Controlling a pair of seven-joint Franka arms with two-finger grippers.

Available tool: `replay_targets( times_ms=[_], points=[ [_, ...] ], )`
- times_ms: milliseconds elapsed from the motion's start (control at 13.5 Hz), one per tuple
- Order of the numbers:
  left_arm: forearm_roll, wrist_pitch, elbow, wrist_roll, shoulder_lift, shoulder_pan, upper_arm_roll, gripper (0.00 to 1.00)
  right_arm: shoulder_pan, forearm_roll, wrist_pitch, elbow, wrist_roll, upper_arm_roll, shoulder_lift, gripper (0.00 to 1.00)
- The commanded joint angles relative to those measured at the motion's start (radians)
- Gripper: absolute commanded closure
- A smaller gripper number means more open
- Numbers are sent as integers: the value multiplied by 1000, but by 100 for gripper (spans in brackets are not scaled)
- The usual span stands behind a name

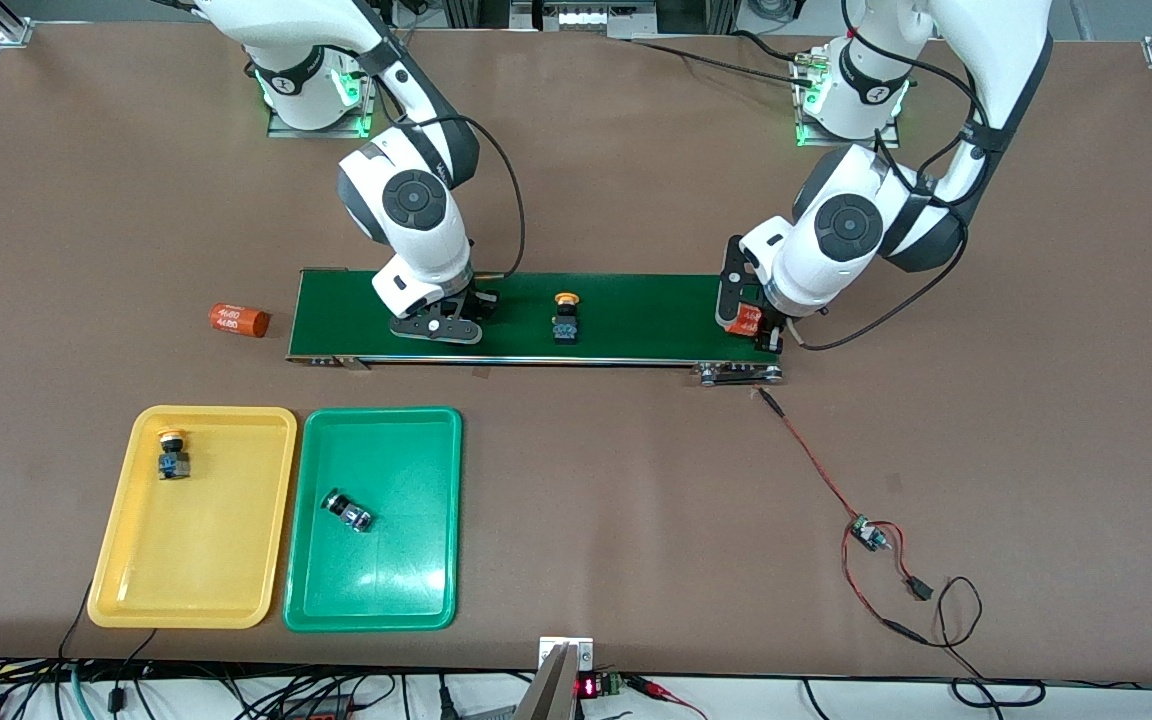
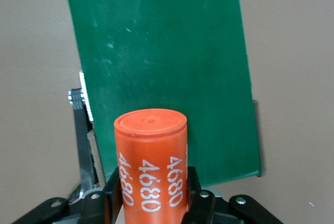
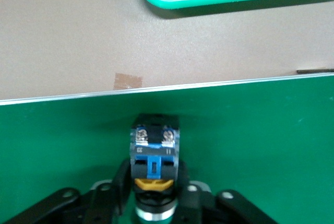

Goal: Sort buttons by color to trays
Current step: 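Grasp the yellow-based button with the right gripper while the left gripper sets the cylinder down, then drop the button into the green tray while the left gripper withdraws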

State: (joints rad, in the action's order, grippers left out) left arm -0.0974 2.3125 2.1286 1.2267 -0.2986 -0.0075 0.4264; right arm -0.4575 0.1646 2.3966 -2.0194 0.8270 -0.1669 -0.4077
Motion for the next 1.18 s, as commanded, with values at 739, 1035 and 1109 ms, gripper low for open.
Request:
replay_targets(
  times_ms=[739,1035,1109],
  points=[
    [1,-7,42,-101,15,-3,52,93,236,4,-267,312,-366,4,37,85],
    [1,-8,42,-111,7,-3,52,77,286,4,-203,482,-521,3,-112,85],
    [1,-7,42,-111,1,-5,52,73,281,4,-136,514,-525,1,-164,85]
  ],
)
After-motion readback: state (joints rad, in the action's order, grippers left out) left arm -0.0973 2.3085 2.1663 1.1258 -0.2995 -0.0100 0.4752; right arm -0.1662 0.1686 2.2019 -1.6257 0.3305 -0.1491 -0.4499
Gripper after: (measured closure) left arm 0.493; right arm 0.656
